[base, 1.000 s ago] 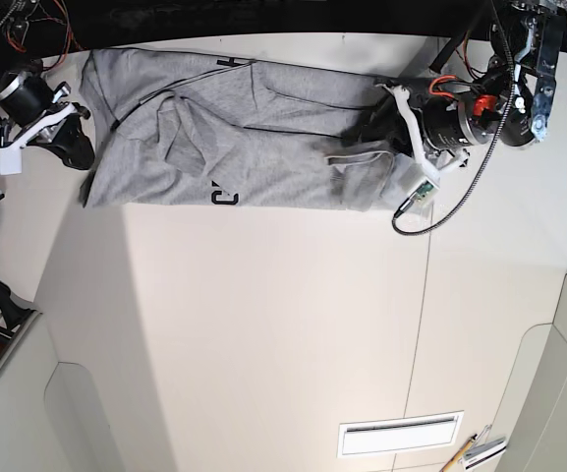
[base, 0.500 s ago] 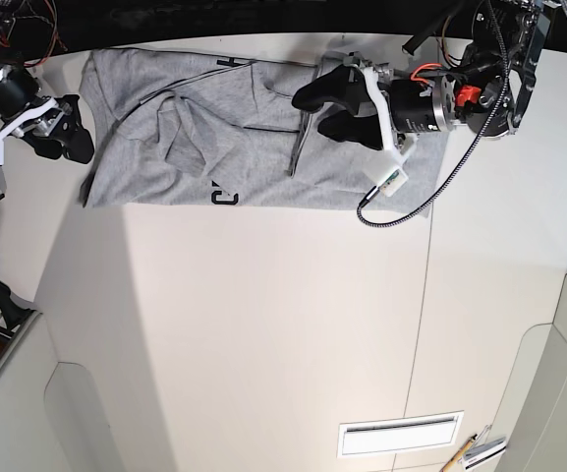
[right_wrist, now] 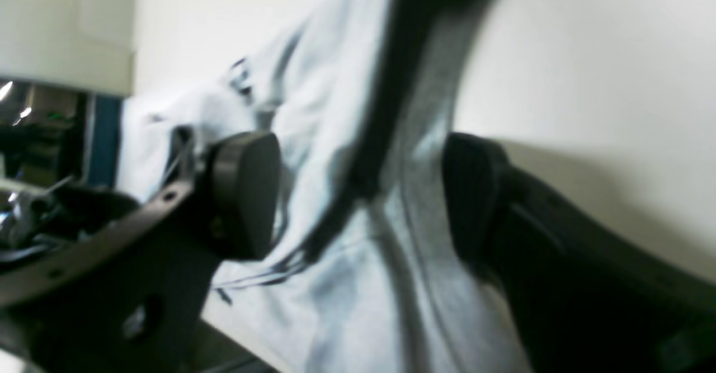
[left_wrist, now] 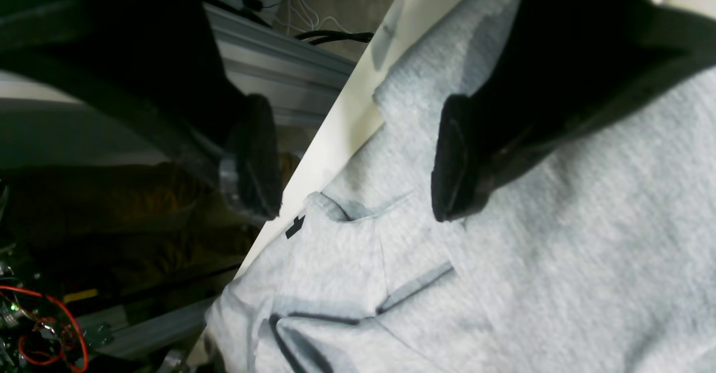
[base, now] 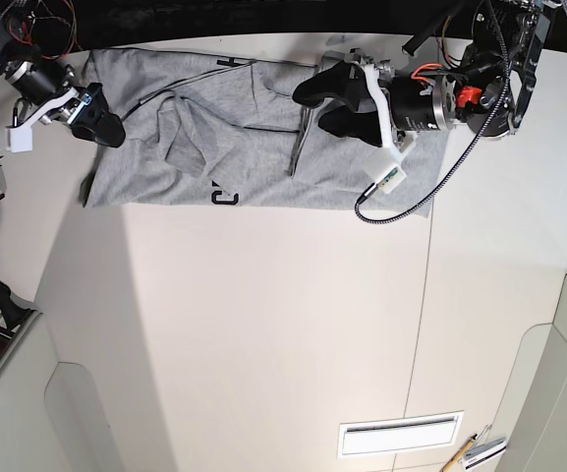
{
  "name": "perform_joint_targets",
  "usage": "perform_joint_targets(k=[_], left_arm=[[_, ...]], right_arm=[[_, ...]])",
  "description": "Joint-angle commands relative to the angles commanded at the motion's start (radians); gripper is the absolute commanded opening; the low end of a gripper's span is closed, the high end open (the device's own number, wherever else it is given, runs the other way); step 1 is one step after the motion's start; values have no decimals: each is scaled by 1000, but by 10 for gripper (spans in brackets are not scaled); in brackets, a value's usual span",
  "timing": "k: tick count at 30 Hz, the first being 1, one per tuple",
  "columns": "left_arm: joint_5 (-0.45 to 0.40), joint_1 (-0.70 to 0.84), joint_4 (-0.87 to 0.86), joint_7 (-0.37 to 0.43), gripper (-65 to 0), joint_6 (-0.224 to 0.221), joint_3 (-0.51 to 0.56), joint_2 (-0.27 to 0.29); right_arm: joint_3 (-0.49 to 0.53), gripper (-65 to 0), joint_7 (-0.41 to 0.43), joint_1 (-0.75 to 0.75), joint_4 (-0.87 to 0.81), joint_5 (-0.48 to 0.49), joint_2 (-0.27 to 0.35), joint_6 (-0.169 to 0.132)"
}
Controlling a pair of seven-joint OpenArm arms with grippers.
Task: Fold the T-shirt properly
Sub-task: 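Fold the strip end held by the left gripper toward the right gripper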
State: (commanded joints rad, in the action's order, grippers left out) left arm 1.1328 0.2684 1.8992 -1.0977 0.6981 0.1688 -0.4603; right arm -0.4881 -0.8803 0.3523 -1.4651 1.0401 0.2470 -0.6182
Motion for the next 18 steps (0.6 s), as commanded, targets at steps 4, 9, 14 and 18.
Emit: perform_joint_targets(k=[4, 9, 14, 18], left_arm=[[-1, 0, 0, -6, -197, 0, -1, 0], [-1, -3, 0, -6, -197, 0, -1, 0], [0, -5, 29, -6, -197, 0, -77, 0], [1, -5, 47, -6, -197, 0, -210, 0]], right_arm=[[72, -200, 2, -3, 0, -1, -1, 0], [131, -204, 43, -11, 0, -69, -1, 1], [135, -506, 54, -31, 0, -135, -1, 1], [135, -650, 62, -31, 0, -143, 0, 1]])
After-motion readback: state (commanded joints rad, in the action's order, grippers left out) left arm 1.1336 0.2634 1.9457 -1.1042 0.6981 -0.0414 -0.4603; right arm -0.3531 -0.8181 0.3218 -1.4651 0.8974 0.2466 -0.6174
